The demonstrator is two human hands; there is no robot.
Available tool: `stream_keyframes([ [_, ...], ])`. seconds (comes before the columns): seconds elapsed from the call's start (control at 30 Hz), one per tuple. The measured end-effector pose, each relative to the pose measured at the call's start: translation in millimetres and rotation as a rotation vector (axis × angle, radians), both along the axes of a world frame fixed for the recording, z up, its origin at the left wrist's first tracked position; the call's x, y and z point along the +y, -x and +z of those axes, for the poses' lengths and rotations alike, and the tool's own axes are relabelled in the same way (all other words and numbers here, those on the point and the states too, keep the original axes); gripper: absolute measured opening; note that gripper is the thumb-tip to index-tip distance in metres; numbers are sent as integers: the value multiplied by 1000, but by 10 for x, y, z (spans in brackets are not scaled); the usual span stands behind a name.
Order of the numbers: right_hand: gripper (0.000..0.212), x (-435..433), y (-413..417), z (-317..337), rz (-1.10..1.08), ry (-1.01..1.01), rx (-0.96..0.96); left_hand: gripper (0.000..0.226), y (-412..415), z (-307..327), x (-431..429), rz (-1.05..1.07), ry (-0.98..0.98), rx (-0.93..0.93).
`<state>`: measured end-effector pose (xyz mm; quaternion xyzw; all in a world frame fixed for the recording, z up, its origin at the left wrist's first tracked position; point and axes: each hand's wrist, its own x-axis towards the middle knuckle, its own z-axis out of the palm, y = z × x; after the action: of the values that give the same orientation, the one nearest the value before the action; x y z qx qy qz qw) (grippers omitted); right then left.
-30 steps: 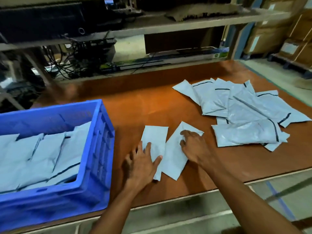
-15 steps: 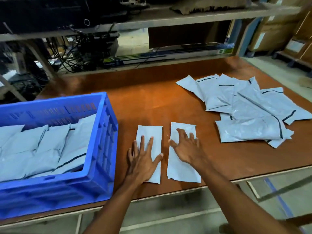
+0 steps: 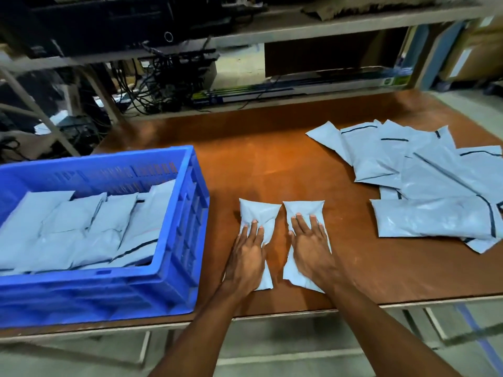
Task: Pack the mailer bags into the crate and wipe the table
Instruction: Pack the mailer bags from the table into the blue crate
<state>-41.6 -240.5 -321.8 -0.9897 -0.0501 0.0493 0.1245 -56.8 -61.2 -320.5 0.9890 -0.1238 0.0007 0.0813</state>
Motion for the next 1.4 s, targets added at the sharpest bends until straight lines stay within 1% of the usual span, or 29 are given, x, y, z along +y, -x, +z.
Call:
stream_keyframes([
  [0.03,101,-14,36,59,3,4,24,46,7,54,-8,-14,-8,-31],
  [0.1,63,15,112,241,-55,-76,46,41,72,321,-1,-27,24,-74],
  [0.13,52,49,132,367,-102,-171,6,41,103,534,13,-29,61,-131],
  [0.17,47,110,161,554,-163,-285,-62,42,116,769,31,-39,102,-197],
  [0.2,44,186,171,756,-214,-383,-137,44,113,1014,56,-47,174,-259],
  [0.23,42,298,171,1012,-226,-463,-218,46,118,1318,110,-40,256,-253],
  [0.27,42,441,159,1282,-208,-533,-297,48,126,1637,203,-39,298,-244],
  [0.33,43,822,139,1851,-101,-650,-464,48,185,2230,520,-67,333,-352],
  [0.4,42,1236,124,2340,7,-743,-617,45,266,2703,1011,-106,316,-492],
  [0.47,37,1693,107,2624,111,-712,-756,43,267,2937,1608,-90,277,-597],
  [0.53,35,2165,57,2697,231,-576,-827,43,178,2875,2216,-17,240,-554],
  [0.57,36,2394,25,2664,272,-488,-807,42,120,2765,2470,12,238,-496],
  [0.6,38,2604,-3,2588,292,-406,-750,42,50,2600,2677,41,230,-438],
  [0.63,39,2793,-37,2478,301,-323,-677,43,-23,2410,2822,64,192,-342],
  [0.7,42,3090,-89,2179,293,-129,-502,62,-134,2072,2973,111,68,-52],
  [0.73,48,3156,-118,1998,271,-29,-364,66,-188,1915,2983,119,-30,67],
  [0.77,56,3183,-140,1824,231,55,-183,60,-200,1791,2980,113,-125,207],
  [0.8,65,3200,-163,1671,184,132,17,60,-222,1676,3010,81,-205,360],
  [0.83,71,3198,-187,1548,154,206,190,70,-245,1604,3041,73,-253,480],
  [0.87,75,3186,-203,1463,150,270,300,80,-255,1547,3075,80,-296,564],
  [0.93,79,3171,-202,1437,174,335,373,88,-248,1548,3083,79,-355,616],
  [1.03,82,3185,-196,1465,184,347,424,88,-173,1614,2999,61,-374,589],
  [1.1,84,3182,-197,1477,196,364,437,90,-166,1618,2963,86,-356,571],
  [1.17,83,3188,-187,1544,216,397,372,92,-195,1614,2985,136,-334,522],
  [1.2,79,3174,-184,1617,242,414,294,90,-218,1643,2987,163,-315,474],
  [1.23,73,3152,-180,1725,277,425,191,85,-241,1696,2972,186,-285,414],
  [1.3,52,3024,-183,2005,334,375,-88,74,-272,1844,2866,203,-198,254],
  [1.37,37,2721,-238,2258,316,239,-372,66,-290,2008,2610,161,-69,39],
  [1.4,33,2512,-243,2363,286,164,-464,61,-293,2079,2436,115,-4,-60],
])
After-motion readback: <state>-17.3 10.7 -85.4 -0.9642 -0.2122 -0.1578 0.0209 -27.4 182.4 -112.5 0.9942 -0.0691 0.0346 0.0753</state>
